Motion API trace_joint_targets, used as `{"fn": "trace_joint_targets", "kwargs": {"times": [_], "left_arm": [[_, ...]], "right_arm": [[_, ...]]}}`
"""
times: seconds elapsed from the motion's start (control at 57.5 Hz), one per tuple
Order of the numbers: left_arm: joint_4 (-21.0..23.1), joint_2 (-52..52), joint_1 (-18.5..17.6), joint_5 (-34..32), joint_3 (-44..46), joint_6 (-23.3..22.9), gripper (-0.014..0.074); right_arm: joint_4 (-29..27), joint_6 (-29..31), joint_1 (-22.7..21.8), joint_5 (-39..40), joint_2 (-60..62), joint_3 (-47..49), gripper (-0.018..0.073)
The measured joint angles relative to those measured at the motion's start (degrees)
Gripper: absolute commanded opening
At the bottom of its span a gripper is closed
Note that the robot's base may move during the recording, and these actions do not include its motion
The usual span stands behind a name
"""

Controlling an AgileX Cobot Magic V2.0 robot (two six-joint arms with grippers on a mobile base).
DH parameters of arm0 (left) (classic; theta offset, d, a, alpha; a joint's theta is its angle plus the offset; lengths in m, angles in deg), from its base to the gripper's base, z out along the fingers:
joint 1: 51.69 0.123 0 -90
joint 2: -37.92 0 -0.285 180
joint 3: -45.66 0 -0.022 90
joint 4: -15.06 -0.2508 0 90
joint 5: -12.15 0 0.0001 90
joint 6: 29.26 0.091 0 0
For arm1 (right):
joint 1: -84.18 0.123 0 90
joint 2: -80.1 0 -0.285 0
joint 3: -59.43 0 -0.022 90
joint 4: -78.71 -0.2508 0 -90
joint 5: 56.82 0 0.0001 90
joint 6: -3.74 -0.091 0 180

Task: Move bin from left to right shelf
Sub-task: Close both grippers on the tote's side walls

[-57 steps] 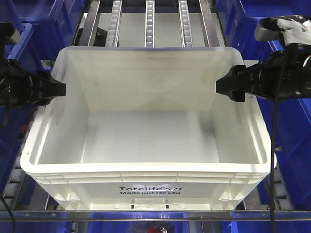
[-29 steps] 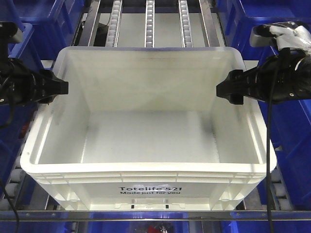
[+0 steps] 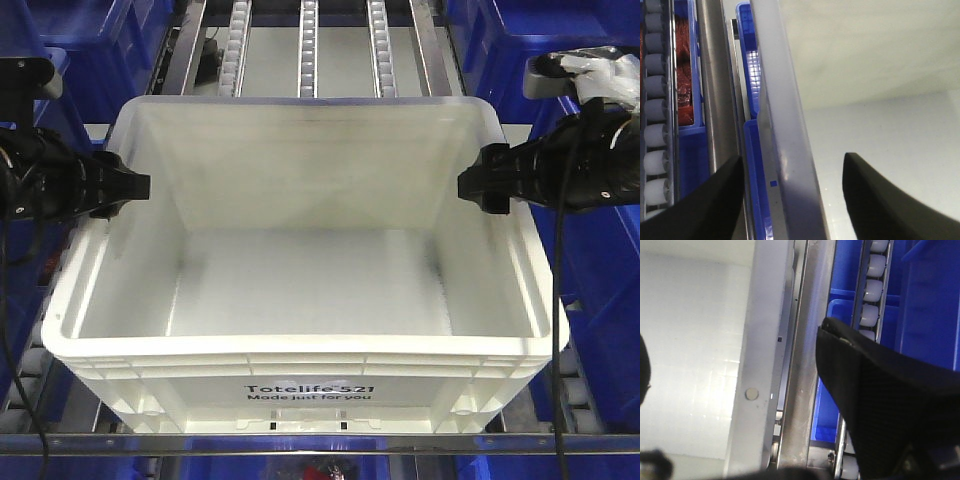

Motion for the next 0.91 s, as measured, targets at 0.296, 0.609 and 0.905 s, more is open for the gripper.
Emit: {"fn": "trace_joint_targets", "kwargs": {"times": [0.296, 0.609, 0.905], "left_arm": [[0.19, 2.30, 0.00, -0.85, 0.05, 0.00, 0.0423], [0.88, 3.86, 0.00, -0.91, 0.53, 0.00, 0.0423], [1.01, 3.91, 0.06, -1.33, 0.53, 0.00, 0.0423]], "right_arm": [[0.07, -0.43, 0.00, 0.29, -2.66, 0.00, 0.0594], [0.07, -0.50, 0.00, 0.36, -3.97, 0.00, 0.0594], [0.07, -0.56, 0.00, 0.18, -5.94, 0.00, 0.0576]]}}
